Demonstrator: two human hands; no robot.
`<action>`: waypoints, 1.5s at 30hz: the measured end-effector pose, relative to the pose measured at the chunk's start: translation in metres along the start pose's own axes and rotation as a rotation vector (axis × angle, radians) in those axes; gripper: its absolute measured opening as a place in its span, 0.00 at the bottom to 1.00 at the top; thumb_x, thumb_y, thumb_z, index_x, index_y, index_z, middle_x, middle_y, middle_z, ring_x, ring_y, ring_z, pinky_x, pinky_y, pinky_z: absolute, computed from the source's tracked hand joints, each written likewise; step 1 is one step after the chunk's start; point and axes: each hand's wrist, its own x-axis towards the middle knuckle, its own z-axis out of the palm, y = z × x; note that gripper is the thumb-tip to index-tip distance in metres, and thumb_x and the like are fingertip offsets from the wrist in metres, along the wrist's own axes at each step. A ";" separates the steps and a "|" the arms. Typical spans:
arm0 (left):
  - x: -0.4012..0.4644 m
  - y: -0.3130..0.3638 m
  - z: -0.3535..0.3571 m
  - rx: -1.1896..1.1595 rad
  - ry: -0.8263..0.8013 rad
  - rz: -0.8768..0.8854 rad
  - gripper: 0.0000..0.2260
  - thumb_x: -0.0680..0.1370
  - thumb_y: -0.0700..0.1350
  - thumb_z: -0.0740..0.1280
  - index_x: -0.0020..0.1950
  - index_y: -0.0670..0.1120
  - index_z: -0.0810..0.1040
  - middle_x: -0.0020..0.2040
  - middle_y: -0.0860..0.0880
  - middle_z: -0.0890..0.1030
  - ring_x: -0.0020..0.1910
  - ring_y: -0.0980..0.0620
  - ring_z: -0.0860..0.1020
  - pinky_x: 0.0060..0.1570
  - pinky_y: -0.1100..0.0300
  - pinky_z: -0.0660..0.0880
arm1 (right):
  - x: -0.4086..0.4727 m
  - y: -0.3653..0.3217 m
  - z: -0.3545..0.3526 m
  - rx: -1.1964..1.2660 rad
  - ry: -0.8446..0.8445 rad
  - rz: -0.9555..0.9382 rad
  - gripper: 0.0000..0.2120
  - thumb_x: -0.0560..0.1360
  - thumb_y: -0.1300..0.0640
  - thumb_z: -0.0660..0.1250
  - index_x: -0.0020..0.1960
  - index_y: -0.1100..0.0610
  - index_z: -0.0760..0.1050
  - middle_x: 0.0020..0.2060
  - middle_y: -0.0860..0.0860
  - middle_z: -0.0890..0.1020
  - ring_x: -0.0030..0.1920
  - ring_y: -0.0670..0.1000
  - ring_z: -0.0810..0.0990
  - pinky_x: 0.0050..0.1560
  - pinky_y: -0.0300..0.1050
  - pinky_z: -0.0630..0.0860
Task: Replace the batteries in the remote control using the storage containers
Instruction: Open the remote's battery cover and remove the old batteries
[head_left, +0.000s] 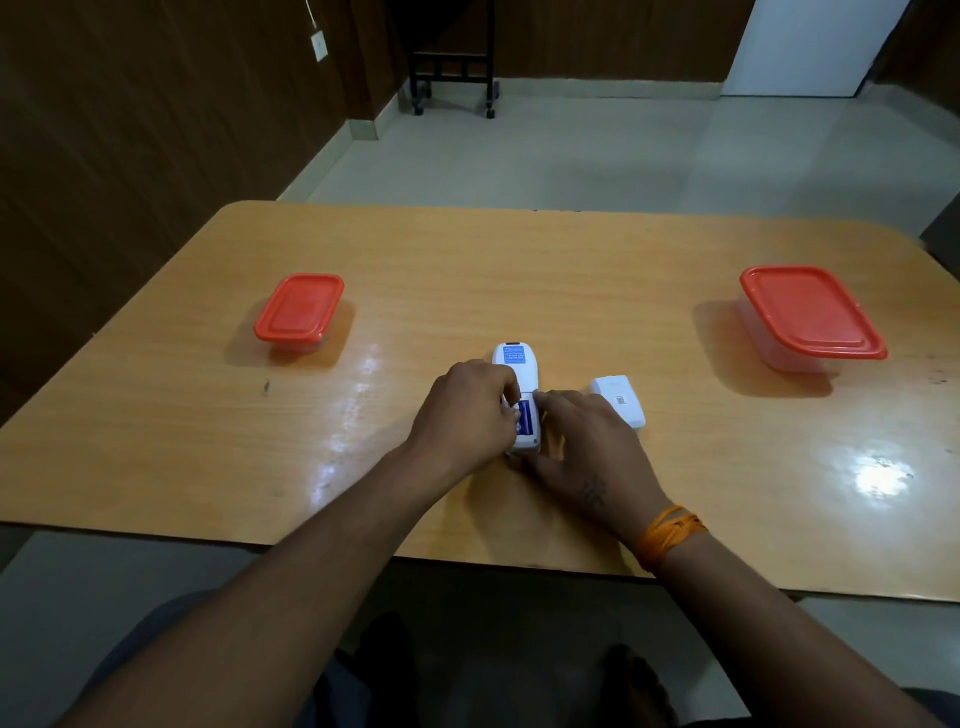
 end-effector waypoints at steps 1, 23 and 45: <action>0.001 0.000 0.001 0.007 -0.010 0.004 0.07 0.77 0.43 0.72 0.54 0.47 0.84 0.55 0.46 0.82 0.56 0.45 0.80 0.46 0.59 0.70 | 0.001 0.000 0.000 -0.003 0.001 -0.001 0.24 0.73 0.42 0.74 0.63 0.54 0.80 0.54 0.51 0.85 0.52 0.54 0.81 0.54 0.52 0.77; 0.005 -0.001 -0.003 -0.267 -0.026 -0.052 0.10 0.69 0.44 0.78 0.44 0.51 0.79 0.39 0.55 0.82 0.39 0.56 0.81 0.41 0.57 0.78 | 0.001 0.001 0.005 -0.007 0.031 0.013 0.20 0.73 0.36 0.66 0.55 0.50 0.80 0.46 0.47 0.85 0.47 0.52 0.80 0.47 0.51 0.76; 0.023 -0.026 -0.024 -0.051 -0.162 0.067 0.20 0.74 0.41 0.78 0.65 0.48 0.85 0.46 0.50 0.84 0.50 0.51 0.82 0.55 0.55 0.78 | 0.041 -0.007 -0.045 -0.173 -0.219 -0.116 0.19 0.77 0.47 0.74 0.64 0.54 0.82 0.59 0.52 0.85 0.54 0.55 0.82 0.55 0.51 0.78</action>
